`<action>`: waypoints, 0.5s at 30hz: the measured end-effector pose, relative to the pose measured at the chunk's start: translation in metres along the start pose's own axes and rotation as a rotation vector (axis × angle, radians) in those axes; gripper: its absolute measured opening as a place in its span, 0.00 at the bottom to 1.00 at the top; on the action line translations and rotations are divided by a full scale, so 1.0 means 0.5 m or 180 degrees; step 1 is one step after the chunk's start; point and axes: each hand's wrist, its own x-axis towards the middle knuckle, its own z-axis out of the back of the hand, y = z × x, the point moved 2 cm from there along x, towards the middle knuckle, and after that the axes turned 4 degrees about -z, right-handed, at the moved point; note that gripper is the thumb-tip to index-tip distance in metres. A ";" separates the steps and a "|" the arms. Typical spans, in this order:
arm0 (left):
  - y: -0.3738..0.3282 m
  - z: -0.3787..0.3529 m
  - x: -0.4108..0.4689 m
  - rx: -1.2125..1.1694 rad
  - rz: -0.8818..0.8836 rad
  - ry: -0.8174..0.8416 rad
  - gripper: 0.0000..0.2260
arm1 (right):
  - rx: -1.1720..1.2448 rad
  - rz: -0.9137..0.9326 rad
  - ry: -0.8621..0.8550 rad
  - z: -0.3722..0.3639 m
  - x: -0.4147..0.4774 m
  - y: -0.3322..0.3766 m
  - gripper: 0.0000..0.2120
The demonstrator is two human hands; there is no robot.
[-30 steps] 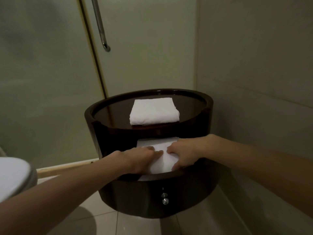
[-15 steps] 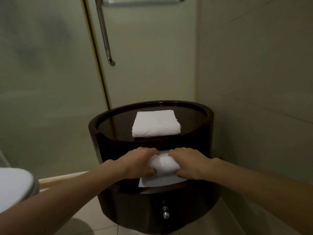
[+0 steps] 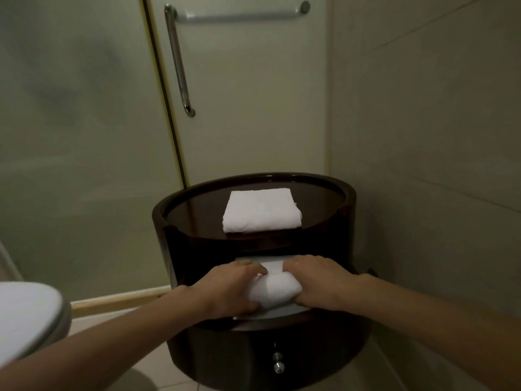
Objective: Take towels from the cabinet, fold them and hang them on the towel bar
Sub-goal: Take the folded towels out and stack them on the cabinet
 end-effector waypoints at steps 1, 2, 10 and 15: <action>0.003 0.001 0.001 -0.0015 0.0014 -0.0049 0.27 | -0.0014 0.0021 0.0006 0.001 0.002 -0.001 0.14; 0.005 0.004 0.002 -0.0050 0.0021 -0.0093 0.26 | -0.0029 0.0039 0.0016 0.002 0.003 -0.002 0.14; 0.013 0.028 0.008 -0.0313 0.0103 -0.0306 0.27 | 0.0159 0.0036 -0.0012 0.038 0.026 -0.021 0.11; 0.036 0.070 0.026 -0.0437 0.0142 -0.0507 0.24 | 0.0293 0.0042 -0.0045 0.098 0.054 -0.028 0.11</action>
